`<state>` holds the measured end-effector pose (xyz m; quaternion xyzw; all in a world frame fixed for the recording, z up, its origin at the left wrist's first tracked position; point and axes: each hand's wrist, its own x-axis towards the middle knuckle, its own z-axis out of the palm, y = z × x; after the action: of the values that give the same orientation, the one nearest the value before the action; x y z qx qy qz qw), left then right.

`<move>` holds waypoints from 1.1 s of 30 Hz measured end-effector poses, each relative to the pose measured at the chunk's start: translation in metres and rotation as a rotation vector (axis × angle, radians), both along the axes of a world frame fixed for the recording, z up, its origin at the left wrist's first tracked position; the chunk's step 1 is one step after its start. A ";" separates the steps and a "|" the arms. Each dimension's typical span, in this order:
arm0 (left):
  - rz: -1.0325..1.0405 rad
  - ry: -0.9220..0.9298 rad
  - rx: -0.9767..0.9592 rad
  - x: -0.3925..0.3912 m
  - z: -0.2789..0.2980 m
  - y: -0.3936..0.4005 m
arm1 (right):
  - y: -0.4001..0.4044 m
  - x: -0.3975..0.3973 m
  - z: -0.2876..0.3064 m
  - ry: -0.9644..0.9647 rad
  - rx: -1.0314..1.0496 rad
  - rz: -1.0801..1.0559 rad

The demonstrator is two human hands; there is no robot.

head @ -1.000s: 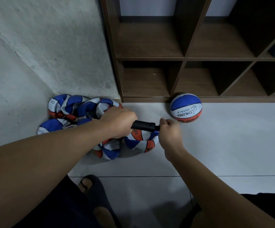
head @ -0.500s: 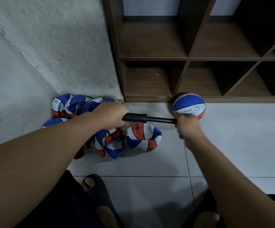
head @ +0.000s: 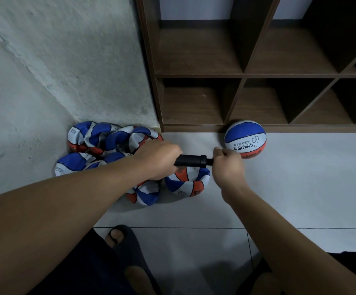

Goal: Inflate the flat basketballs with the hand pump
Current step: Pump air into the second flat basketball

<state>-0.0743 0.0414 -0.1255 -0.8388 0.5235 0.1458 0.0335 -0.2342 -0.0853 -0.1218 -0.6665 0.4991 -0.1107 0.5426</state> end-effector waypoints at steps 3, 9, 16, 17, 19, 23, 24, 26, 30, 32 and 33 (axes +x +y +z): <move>-0.012 0.009 -0.001 -0.003 0.001 -0.001 | 0.006 0.003 -0.001 -0.001 0.030 0.023; -0.057 0.005 0.007 0.000 0.009 -0.003 | 0.001 0.003 0.003 0.007 0.089 0.042; 0.029 0.070 -0.028 0.039 0.010 0.015 | -0.063 -0.010 0.015 0.038 0.095 -0.134; 0.033 0.064 -0.018 0.040 0.009 0.016 | -0.068 -0.012 0.015 0.037 0.103 -0.164; 0.028 0.066 -0.003 0.034 0.007 0.013 | -0.068 -0.013 0.013 0.029 0.088 -0.189; 0.004 0.045 0.024 0.016 0.006 0.002 | -0.044 -0.011 0.007 0.003 0.032 -0.176; -0.004 0.031 0.019 0.014 0.007 0.000 | -0.038 -0.010 0.006 0.002 0.010 -0.161; -0.019 0.022 0.005 0.013 0.010 -0.003 | -0.028 -0.007 0.006 -0.015 -0.022 -0.110; -0.021 0.035 0.036 0.008 0.009 -0.002 | -0.010 0.000 0.002 -0.023 -0.052 -0.014; -0.031 0.039 0.059 0.003 0.009 -0.002 | -0.004 0.002 -0.004 -0.019 -0.027 -0.001; -0.042 0.038 0.068 0.000 0.010 -0.003 | -0.002 0.003 -0.007 -0.017 -0.006 0.006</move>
<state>-0.0744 0.0387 -0.1155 -0.8231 0.5363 0.1786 0.0550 -0.2316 -0.0873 -0.1283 -0.6687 0.4923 -0.1161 0.5450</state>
